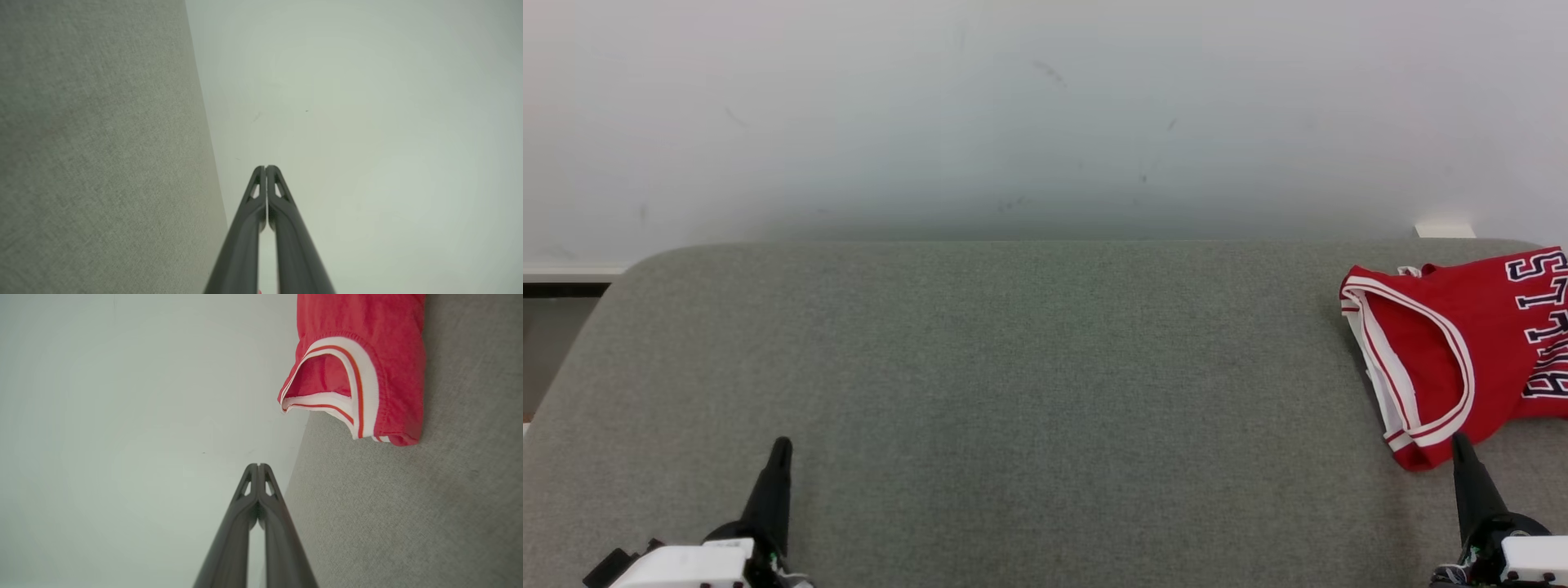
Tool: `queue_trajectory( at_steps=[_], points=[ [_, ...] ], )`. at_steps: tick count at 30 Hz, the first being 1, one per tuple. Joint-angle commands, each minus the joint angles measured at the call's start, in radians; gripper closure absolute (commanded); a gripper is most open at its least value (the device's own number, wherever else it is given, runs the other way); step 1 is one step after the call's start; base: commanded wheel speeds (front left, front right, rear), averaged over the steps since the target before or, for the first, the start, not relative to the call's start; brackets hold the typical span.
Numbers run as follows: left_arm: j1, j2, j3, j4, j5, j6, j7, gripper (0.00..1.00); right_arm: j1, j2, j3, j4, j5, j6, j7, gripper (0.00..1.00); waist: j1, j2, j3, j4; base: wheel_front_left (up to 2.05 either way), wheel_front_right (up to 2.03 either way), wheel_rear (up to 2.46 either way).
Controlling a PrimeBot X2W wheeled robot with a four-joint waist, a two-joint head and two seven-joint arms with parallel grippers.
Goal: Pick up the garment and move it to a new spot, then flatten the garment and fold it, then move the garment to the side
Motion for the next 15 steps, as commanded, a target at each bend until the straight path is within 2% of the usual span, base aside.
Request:
queue_trajectory(
  at_steps=[1,9,15],
  points=[
    [-0.011,0.007,0.005,-0.005,-0.028,-0.009,0.007,1.00,-0.010,0.002,-0.007,-0.006,0.017,-0.002,0.005,1.00,0.0000,-0.0001,0.000,0.001,0.00,0.00,0.00],
    [-0.012,0.007,0.009,-0.005,-0.080,-0.008,0.022,1.00,-0.012,0.003,-0.014,-0.006,0.063,-0.002,0.020,1.00,0.0000,-0.0001,0.001,0.004,0.00,0.00,0.00],
    [-0.011,0.007,0.008,-0.005,-0.076,-0.008,0.021,1.00,-0.011,0.003,-0.013,-0.006,0.059,-0.002,0.019,1.00,0.0000,-0.0001,0.001,0.004,0.00,0.00,0.00]
  ],
)
